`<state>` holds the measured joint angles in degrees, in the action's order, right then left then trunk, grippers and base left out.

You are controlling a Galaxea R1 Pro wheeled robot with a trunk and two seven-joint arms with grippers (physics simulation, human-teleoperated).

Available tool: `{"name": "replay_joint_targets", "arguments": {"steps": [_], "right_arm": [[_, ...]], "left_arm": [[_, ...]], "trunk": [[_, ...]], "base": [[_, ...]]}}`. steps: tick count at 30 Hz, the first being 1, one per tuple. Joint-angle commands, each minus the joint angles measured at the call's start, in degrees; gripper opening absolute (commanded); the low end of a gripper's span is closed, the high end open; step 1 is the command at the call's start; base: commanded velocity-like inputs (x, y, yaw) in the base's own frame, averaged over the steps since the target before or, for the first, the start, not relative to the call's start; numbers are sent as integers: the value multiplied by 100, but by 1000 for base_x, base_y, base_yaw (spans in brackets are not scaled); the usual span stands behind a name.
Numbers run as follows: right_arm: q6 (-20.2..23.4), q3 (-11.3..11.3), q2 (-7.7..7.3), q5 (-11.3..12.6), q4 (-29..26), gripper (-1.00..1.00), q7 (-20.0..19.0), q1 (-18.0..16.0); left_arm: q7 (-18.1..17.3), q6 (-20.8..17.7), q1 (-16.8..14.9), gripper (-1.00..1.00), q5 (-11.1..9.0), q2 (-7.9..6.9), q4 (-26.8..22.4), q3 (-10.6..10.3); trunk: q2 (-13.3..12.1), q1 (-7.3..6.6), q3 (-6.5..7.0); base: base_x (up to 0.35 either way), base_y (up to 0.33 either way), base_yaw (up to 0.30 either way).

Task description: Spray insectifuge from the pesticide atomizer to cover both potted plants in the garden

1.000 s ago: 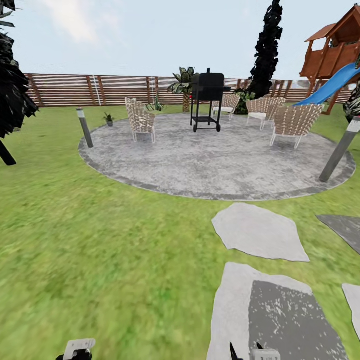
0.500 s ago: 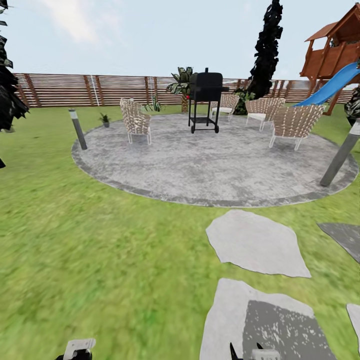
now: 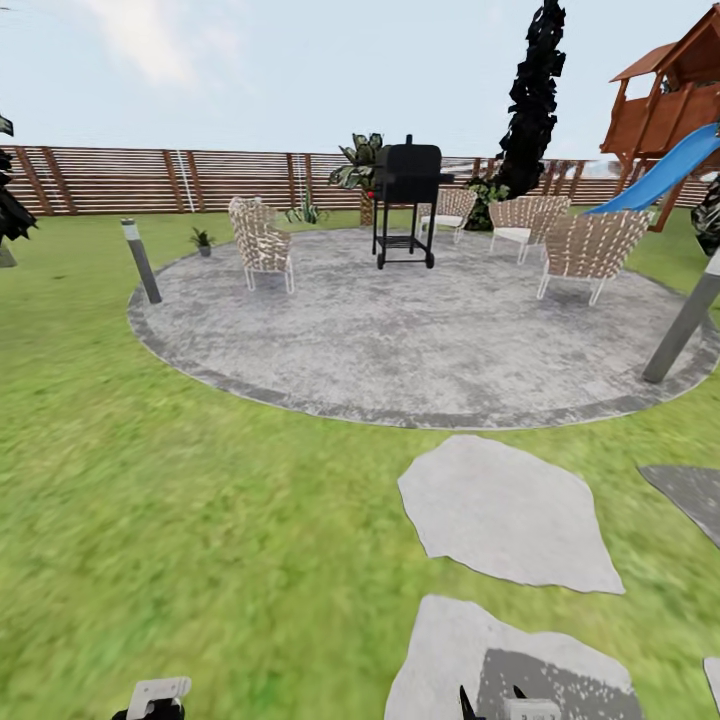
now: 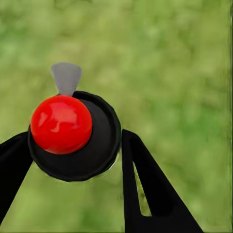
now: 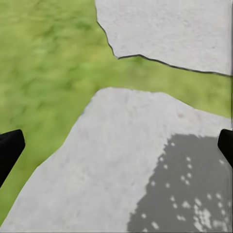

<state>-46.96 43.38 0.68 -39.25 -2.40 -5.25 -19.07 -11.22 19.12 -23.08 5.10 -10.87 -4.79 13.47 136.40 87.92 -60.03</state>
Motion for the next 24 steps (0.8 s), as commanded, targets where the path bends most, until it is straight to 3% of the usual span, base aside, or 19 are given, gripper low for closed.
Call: {"name": "replay_joint_targets", "arguments": {"steps": [1, 24], "right_arm": [[-6, 50, 3, 6, -6, 100, -55, 0], [-6, 48, 11, 6, -6, 100, -55, 0]], "left_arm": [[-20, 18, -4, -100, 53, 0, 5, 51], [-20, 21, -4, -100, 53, 2, 5, 51]], "trunk": [[2, 2, -5], [2, 2, -5]], "base": [[300, -198, 0], [300, -198, 1]]}}
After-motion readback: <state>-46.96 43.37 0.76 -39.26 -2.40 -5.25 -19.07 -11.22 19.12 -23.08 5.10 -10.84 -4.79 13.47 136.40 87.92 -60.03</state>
